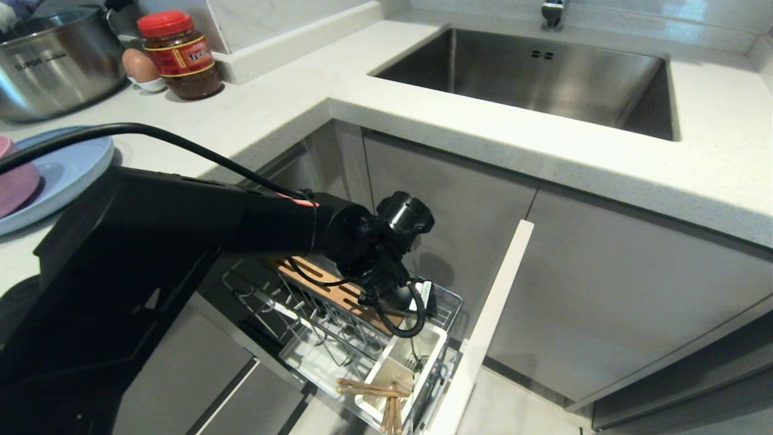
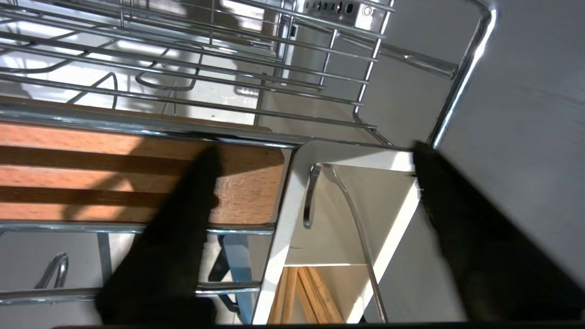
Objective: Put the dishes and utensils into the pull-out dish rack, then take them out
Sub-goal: Take the spoon out of the cupboard
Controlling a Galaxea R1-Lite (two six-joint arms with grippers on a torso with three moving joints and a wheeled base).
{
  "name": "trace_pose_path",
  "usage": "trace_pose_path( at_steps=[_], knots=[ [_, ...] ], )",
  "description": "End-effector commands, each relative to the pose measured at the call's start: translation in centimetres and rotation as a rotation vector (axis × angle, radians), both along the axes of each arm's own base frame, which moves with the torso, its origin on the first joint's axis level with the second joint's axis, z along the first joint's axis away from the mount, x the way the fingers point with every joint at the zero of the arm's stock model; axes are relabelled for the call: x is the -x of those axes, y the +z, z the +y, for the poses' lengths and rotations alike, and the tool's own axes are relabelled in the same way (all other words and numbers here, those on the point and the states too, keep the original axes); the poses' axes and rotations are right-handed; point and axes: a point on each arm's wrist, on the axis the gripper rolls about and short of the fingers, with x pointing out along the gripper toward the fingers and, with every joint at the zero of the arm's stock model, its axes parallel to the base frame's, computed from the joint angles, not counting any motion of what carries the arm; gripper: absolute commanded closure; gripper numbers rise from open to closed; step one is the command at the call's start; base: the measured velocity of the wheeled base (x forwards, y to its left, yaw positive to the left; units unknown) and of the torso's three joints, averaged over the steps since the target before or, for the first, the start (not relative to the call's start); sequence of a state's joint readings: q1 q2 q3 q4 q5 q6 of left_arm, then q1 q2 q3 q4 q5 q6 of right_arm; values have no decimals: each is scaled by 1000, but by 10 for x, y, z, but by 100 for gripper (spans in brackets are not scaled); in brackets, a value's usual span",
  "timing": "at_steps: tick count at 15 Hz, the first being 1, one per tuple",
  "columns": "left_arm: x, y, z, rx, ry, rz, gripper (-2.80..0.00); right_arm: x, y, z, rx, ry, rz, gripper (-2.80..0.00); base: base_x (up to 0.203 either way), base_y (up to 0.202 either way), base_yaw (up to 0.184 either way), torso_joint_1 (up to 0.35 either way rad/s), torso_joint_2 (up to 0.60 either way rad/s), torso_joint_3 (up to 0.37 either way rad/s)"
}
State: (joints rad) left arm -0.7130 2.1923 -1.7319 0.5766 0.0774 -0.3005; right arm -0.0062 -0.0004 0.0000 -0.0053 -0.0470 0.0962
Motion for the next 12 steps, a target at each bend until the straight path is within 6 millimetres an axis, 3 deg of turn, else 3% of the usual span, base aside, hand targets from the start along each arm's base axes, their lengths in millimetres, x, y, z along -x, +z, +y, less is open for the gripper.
trace_pose_path(
  at_steps=[1,12],
  knots=[
    [0,0,-1,7,6,-3,0,0,0,0,0,0,-5,0,0,0,0,0,0,0],
    [4,2,-5,12,5,-5,0,0,0,0,0,0,-5,0,0,0,0,0,0,0]
  ],
)
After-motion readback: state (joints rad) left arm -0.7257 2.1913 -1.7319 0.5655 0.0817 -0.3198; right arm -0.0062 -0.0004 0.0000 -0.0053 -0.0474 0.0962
